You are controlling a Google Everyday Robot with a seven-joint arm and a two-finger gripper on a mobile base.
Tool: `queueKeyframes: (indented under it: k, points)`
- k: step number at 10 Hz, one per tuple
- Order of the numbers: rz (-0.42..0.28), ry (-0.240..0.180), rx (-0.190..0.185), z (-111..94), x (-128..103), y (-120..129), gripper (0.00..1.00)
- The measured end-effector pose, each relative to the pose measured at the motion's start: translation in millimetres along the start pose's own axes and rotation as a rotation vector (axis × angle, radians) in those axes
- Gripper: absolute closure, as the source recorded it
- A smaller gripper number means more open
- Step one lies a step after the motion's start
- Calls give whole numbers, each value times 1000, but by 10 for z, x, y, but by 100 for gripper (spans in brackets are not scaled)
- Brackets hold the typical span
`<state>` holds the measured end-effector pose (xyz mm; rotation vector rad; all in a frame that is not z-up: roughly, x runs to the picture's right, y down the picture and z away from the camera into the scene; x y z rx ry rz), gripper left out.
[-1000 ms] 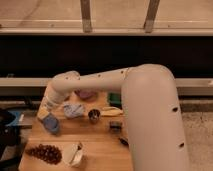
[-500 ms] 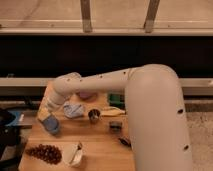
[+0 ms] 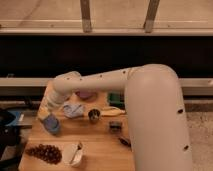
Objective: Place sponge in plastic cup
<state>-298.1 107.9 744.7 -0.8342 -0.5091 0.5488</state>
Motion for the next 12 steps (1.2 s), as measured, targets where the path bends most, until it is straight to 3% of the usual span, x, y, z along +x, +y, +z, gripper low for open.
queueKeyframes:
  k: [5,7,10,12]
  points:
    - [-39,20,19,-113,-105,-15,20]
    - [-47,29,49,-241,-145,-55,20]
    - [-58,30,135,-606,-353,-196,20]
    - [-61,32,134,-596,-363,-187,20]
